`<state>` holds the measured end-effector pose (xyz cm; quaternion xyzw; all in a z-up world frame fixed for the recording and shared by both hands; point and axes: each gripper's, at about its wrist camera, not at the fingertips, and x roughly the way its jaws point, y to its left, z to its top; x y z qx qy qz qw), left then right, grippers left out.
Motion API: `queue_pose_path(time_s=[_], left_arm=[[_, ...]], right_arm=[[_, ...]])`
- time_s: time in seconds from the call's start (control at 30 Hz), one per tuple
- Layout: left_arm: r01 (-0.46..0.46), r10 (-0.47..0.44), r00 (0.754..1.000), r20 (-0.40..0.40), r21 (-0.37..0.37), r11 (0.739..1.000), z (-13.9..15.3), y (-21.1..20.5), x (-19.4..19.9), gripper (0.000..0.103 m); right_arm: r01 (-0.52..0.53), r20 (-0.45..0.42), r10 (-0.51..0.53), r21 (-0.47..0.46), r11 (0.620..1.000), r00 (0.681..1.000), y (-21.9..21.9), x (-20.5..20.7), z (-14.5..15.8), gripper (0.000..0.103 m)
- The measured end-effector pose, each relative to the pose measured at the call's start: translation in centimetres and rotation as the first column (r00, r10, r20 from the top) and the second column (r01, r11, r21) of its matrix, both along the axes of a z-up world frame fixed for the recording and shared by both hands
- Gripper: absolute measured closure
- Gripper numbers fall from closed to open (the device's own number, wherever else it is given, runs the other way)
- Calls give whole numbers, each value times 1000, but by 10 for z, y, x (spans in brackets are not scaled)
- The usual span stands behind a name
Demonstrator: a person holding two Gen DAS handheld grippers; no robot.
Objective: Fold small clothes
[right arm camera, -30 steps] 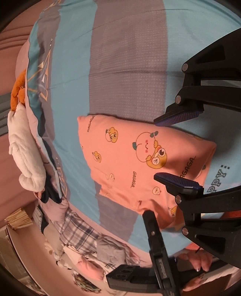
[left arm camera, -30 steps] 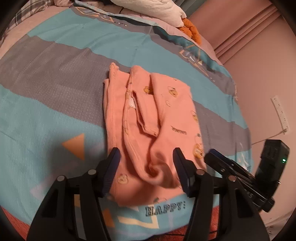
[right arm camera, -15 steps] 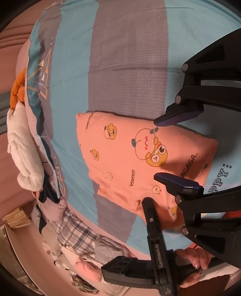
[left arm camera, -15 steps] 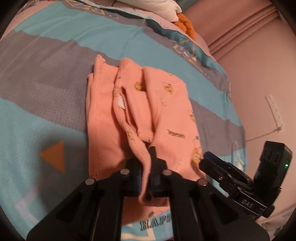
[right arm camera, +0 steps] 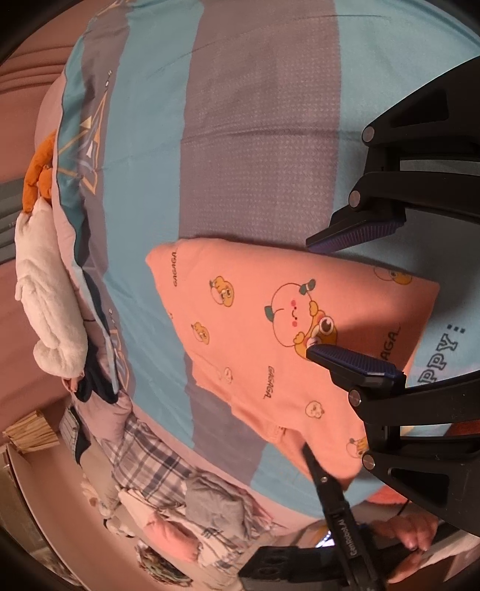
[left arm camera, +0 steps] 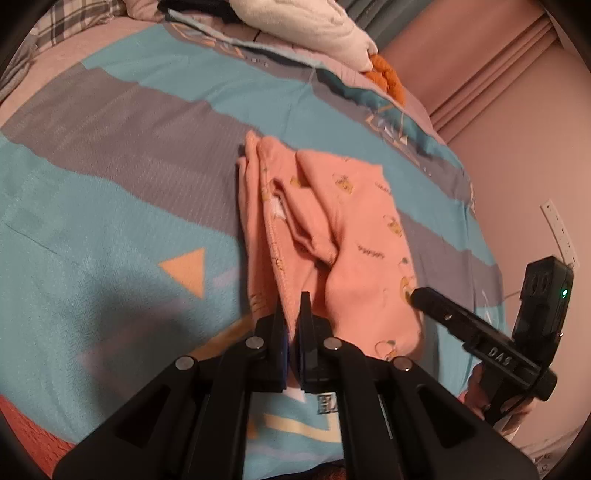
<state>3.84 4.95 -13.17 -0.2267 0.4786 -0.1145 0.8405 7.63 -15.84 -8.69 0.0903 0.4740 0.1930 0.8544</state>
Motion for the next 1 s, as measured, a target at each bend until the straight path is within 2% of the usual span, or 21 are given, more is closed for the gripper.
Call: queue_pose_path(time_s=[0.1, 0.23, 0.3, 0.37, 0.43, 0.63, 0.8, 0.93, 1.0], left_arm=[[6, -6, 1000, -20, 10, 1000, -3, 0, 3, 97], [2, -2, 1000, 0, 26, 1000, 8, 1, 6, 95], [-11, 10, 1000, 23, 42, 999, 14, 2, 10, 81], [-21, 20, 999, 33, 52, 998, 17, 3, 14, 41], [-13, 11, 999, 41, 41, 999, 17, 1, 23, 35], [27, -27, 999, -34, 10, 1000, -6, -10, 52, 30], [51, -57, 995, -83, -75, 996, -25, -12, 69, 28], [53, -65, 994, -92, -120, 991, -27, -11, 77, 30], [58, -68, 993, -92, -112, 992, -28, -13, 79, 37]], right_arm=[[-3, -3, 3, -17, 1000, 1000, 2, 2, -1, 52], [11, -8, -11, -13, 1000, 1000, 1, 8, -1, 52], [17, -12, -17, -3, 1000, 1000, 0, 12, 0, 52], [24, -21, -24, 6, 1000, 1000, -2, 20, -1, 49], [28, -29, -28, 9, 1000, 999, -2, 25, -3, 42], [8, -77, -4, 46, 999, 997, 4, 45, -14, 41], [-2, -114, 10, 71, 997, 993, 8, 55, -24, 41], [-6, -136, 22, 113, 994, 990, 8, 61, -32, 41], [-5, -139, 25, 139, 990, 990, 7, 63, -34, 42]])
